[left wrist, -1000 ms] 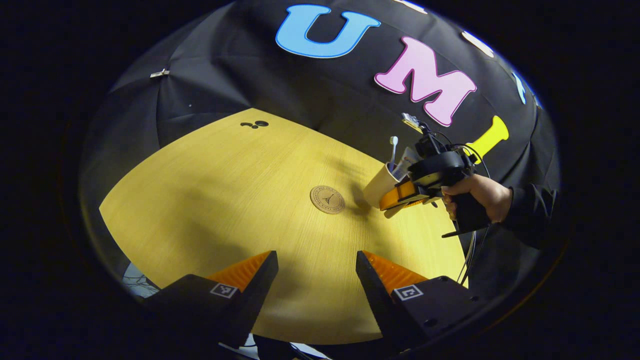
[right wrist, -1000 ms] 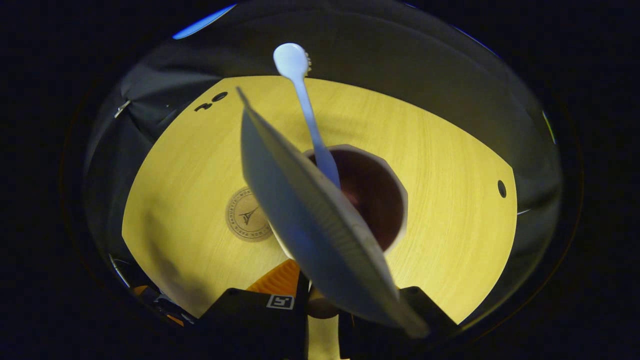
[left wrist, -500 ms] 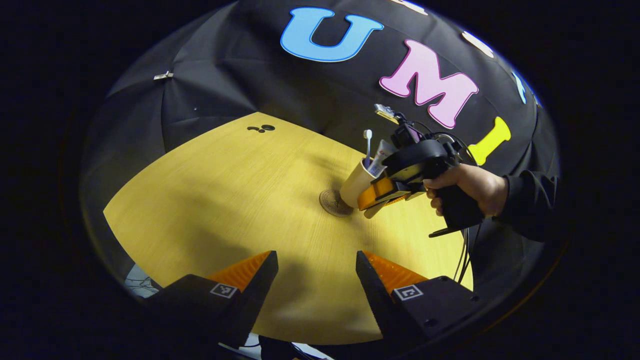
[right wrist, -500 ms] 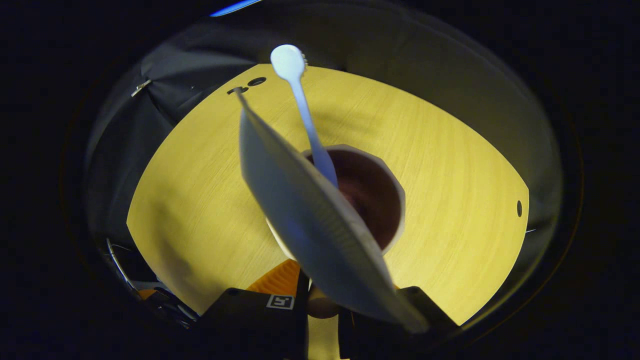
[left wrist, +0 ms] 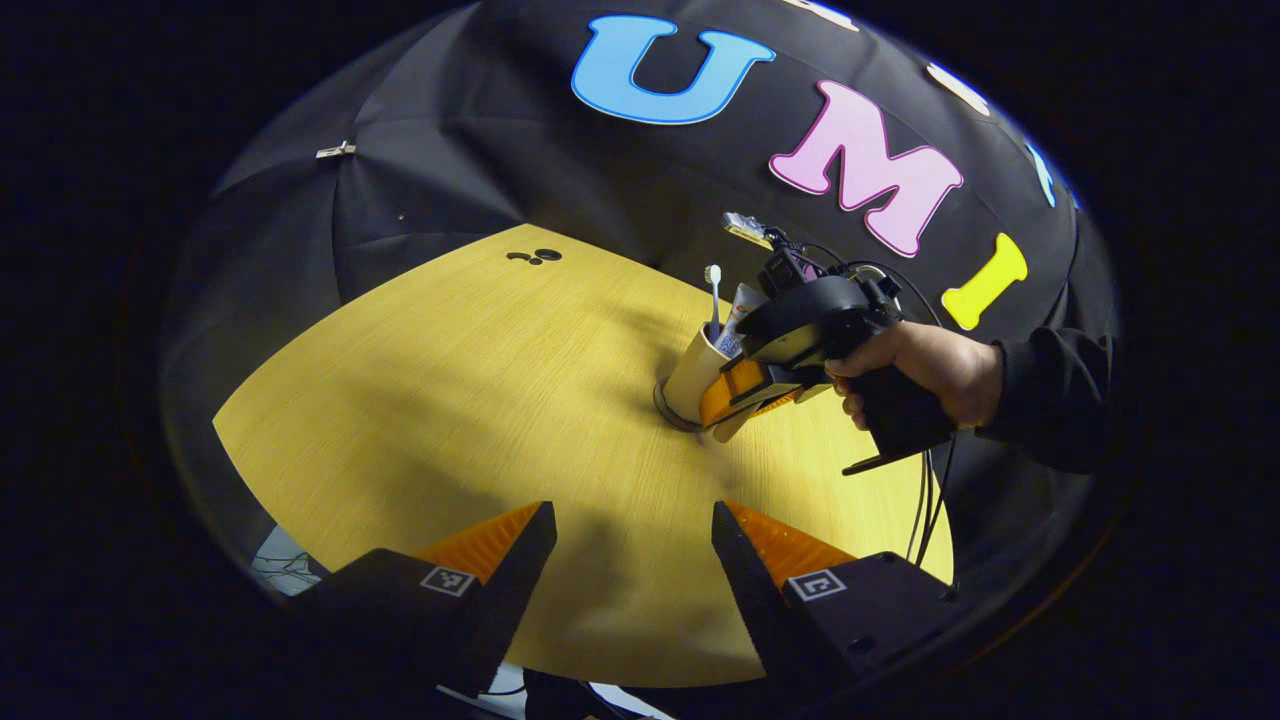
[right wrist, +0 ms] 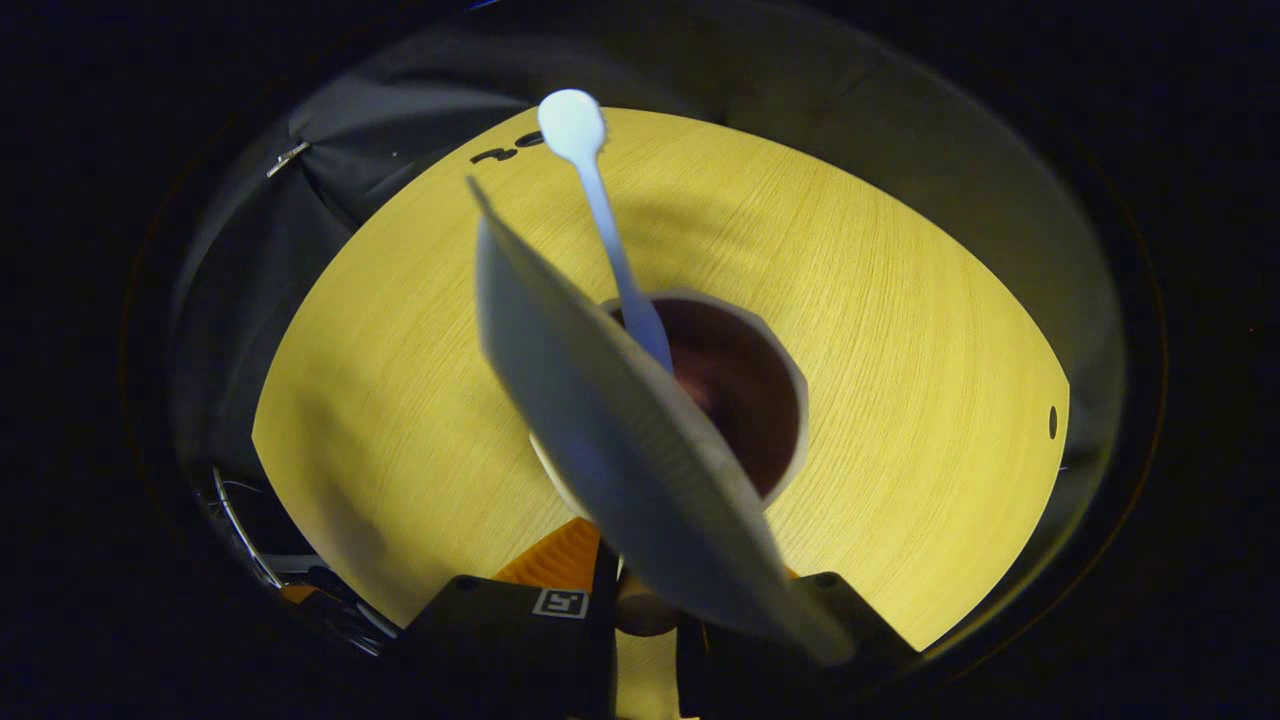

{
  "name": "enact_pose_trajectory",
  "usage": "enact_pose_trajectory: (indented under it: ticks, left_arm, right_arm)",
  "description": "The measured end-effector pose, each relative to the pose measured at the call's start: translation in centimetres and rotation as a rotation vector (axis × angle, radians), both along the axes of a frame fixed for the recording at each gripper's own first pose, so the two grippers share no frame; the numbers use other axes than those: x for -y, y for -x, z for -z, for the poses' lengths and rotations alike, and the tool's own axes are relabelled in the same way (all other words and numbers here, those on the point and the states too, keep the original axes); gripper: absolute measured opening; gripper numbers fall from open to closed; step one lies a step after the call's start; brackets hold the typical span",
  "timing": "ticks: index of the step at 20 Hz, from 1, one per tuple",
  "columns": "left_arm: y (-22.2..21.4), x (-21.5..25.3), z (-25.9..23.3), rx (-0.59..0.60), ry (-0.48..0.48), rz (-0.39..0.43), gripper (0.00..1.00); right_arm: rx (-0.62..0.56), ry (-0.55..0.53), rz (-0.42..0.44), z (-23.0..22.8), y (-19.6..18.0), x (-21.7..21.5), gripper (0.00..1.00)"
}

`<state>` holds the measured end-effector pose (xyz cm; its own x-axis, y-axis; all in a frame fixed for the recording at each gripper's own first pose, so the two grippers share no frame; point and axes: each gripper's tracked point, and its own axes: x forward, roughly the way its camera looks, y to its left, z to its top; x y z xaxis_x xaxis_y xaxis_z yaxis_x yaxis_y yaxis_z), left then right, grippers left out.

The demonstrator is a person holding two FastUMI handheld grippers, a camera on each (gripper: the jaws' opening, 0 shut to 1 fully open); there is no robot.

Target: Put the toothbrush and toothpaste on the desktop into the cup, then pick up the cup and place it on the coaster on the desktop.

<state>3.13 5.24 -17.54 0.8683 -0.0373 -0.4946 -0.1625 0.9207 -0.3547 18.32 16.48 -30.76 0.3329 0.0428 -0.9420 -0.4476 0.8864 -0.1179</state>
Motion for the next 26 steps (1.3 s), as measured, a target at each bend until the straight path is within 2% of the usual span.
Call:
enact_pose_trajectory:
  ticks: [3,6,7,9,10,11,16,19,23,26]
  left_arm:
    - [0.0,-0.2,0.0,-0.002,0.007,-0.007,0.98]
    - [-0.2,-0.2,-0.2,0.003,0.002,-0.008,0.97]
    - [-0.4,-0.2,-0.4,0.003,0.0,-0.005,0.97]
    - [-0.5,0.1,-0.6,0.006,-0.007,0.004,0.98]
    - [-0.6,0.3,-0.8,0.009,-0.01,0.009,0.98]
    - [-0.6,0.4,-1.1,0.012,-0.016,0.012,0.98]
    - [-1.2,1.7,-3.2,0.054,-0.07,0.045,0.98]
    - [-1.8,2.4,-5.3,0.092,-0.101,0.058,0.98]
    - [-2.7,3.3,-9.9,0.198,-0.19,0.057,0.98]
    - [-3.4,3.7,-13.4,0.288,-0.253,0.027,0.97]
  right_arm:
    - [-0.012,-0.01,0.004,0.0,0.0,0.1,0.24]
    - [-0.032,-0.105,0.058,-0.4,0.2,-0.6,0.31]
    - [-0.04,-0.137,0.075,-0.9,0.4,-0.9,0.39]
    - [-0.027,-0.172,0.085,-1.9,0.4,-0.7,0.66]
    - [-0.019,-0.187,0.08,-2.7,0.5,-0.5,0.93]
    - [-0.015,-0.204,0.077,-3.4,1.1,-0.4,0.98]
    - [0.03,-0.286,0.09,-7.5,3.2,1.0,0.99]
    - [0.097,-0.355,0.145,-10.8,3.9,2.5,0.99]
    - [0.236,-0.411,0.194,-15.4,4.4,5.9,0.98]
    - [0.307,-0.443,0.223,-18.2,5.6,8.9,0.99]
